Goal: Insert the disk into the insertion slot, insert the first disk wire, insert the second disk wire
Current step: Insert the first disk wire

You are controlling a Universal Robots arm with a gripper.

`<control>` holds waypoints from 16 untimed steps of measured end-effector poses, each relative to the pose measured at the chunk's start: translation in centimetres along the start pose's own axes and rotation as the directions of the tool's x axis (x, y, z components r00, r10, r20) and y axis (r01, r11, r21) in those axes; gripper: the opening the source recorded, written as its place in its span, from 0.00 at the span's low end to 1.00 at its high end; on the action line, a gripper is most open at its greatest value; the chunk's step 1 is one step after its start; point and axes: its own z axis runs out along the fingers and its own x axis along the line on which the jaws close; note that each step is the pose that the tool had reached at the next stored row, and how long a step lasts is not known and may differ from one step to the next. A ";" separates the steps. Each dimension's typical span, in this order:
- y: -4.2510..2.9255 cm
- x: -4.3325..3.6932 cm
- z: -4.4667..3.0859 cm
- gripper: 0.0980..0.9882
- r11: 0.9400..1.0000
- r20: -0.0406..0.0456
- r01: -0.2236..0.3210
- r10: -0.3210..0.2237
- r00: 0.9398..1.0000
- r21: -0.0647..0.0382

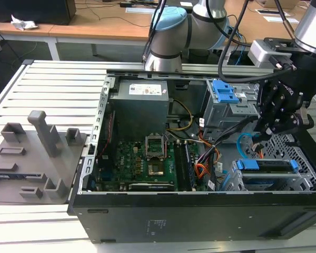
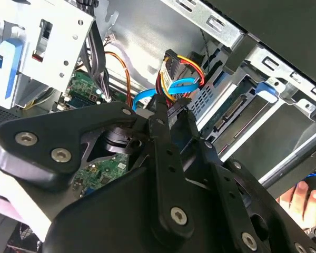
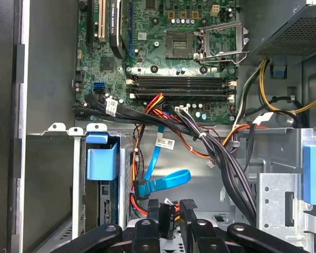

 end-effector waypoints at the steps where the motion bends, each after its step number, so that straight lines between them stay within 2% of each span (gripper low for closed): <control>1: 0.00 0.00 0.00 0.23 1.000 0.000 0.000 0.000 1.000 0.000; 3: 0.00 0.00 0.01 0.21 1.000 0.000 0.000 0.000 1.000 0.000; 4: 0.00 0.00 0.01 0.07 1.000 0.000 0.000 0.000 1.000 0.000; 10: 0.00 0.00 0.01 0.07 1.000 -0.001 0.000 0.000 1.000 0.000; 12: -0.34 -0.01 -0.01 0.07 1.000 -0.001 0.000 0.000 1.000 -0.001; 14: -1.10 -0.03 -0.04 0.07 1.000 -0.001 0.000 0.000 1.000 -0.003; 16: -1.10 0.09 -0.04 0.07 1.000 -0.001 0.000 0.000 1.000 -0.003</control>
